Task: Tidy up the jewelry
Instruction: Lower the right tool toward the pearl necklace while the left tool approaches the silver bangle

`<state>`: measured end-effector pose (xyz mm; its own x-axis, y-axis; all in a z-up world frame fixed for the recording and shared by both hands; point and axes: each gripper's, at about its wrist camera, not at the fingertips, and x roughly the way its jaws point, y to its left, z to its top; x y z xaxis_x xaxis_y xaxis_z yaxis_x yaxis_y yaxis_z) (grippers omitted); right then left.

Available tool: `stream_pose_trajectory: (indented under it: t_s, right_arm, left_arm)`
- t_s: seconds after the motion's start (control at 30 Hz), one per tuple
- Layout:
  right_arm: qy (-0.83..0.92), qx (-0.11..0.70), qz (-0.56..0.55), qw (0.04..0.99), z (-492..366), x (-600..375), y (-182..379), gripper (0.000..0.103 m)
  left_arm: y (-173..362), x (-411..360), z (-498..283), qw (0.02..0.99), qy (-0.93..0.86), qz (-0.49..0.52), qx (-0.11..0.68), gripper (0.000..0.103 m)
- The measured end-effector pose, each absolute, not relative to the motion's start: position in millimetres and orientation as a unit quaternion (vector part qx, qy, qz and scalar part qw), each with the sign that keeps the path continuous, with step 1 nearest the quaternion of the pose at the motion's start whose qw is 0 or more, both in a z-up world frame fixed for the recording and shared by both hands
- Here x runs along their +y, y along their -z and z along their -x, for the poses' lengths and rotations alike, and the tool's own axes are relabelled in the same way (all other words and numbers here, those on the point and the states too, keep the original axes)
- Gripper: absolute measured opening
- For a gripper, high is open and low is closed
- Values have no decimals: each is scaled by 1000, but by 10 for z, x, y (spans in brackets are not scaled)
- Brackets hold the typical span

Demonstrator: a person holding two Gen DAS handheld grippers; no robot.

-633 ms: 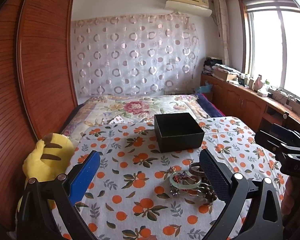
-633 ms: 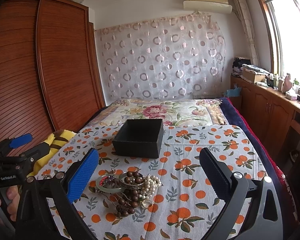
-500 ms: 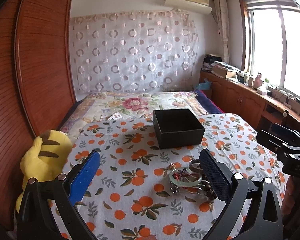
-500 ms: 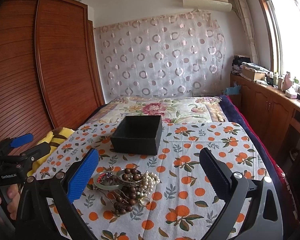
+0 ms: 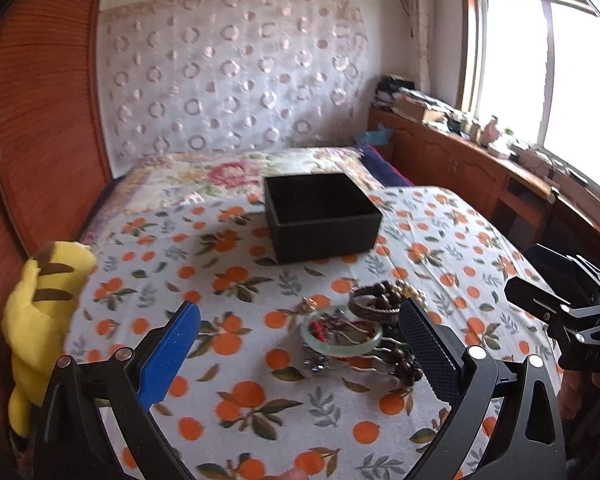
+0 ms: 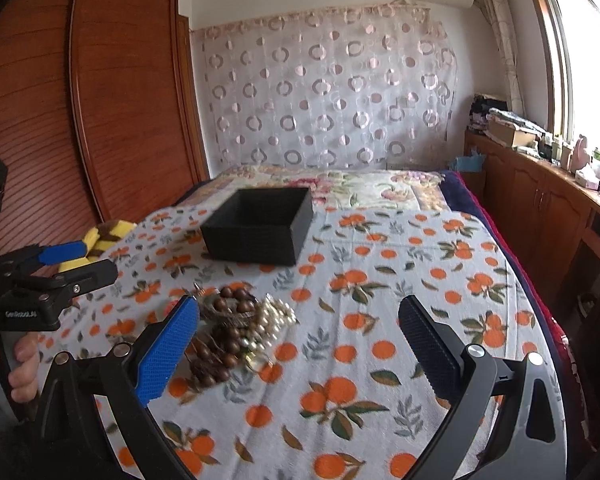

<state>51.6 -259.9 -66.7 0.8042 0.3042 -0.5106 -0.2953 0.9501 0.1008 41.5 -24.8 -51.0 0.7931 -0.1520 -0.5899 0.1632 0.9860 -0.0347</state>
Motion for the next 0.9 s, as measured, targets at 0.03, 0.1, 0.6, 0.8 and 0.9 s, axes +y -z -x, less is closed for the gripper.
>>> stream_pose_trajectory:
  t_s: [0.03,0.1,0.6,0.8,0.9]
  right_arm:
    - [-157,276,-9,948,-531,-2633,714,99]
    - [-159,283,-10,946,-542,-2678,781,95]
    - [-171,315,-7,933,-585,-2755,1103,88]
    - [-168,319,-6,933,-588,-2800,1131,88]
    - [-167,319,-8,933,-579,-2834,1131,88]
  left_arm:
    - [543,-287,-443,945,87,-11,315,96]
    - [613,-360,-498,941,97,-14,324,96]
    - [941,-773,-965,901,174,-60,393,96]
    - [1017,-860,-1187,885,191,-66,420,96]
    - [1024,-876,-1268,879,208,-60,424,96]
